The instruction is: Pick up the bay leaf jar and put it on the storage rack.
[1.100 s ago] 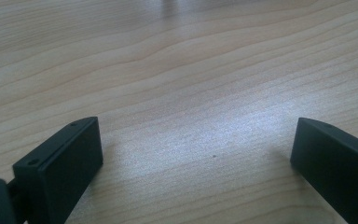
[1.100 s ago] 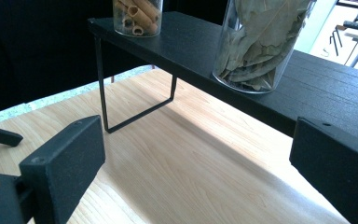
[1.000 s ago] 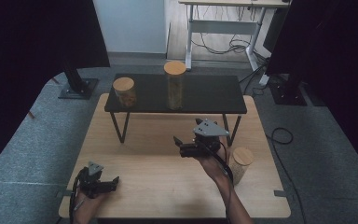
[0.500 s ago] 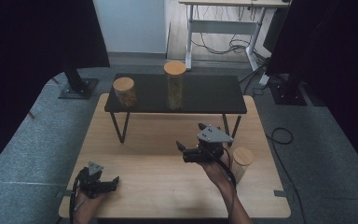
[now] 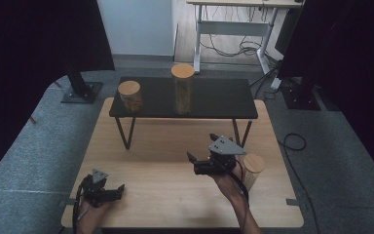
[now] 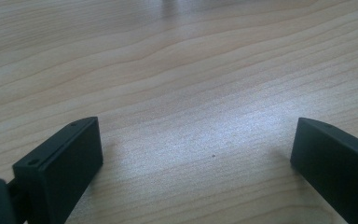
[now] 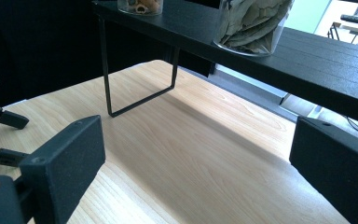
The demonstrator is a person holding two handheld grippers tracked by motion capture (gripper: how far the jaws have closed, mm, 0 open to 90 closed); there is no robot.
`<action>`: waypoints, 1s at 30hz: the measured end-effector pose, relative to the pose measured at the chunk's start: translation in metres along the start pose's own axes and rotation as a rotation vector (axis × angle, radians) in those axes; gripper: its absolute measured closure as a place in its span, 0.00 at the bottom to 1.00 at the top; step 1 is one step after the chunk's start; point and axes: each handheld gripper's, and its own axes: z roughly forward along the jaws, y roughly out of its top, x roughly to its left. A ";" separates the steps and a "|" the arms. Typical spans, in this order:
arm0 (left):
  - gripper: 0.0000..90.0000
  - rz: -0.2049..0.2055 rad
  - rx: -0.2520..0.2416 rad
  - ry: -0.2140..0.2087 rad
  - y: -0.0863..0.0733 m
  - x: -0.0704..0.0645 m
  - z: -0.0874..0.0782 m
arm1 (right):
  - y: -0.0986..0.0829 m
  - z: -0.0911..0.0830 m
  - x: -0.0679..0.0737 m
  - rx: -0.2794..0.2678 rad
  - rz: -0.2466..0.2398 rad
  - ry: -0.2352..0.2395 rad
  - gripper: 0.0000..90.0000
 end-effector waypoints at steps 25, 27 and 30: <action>0.02 0.001 0.001 0.000 0.000 0.000 0.000 | -0.022 -0.017 -0.002 0.006 0.028 -0.033 0.03; 0.02 0.001 0.001 0.000 0.000 0.000 0.000 | -0.023 -0.018 -0.002 0.007 0.032 -0.034 0.03; 0.02 0.001 0.001 0.000 0.000 0.000 0.000 | -0.026 -0.020 -0.003 0.009 0.031 -0.038 0.03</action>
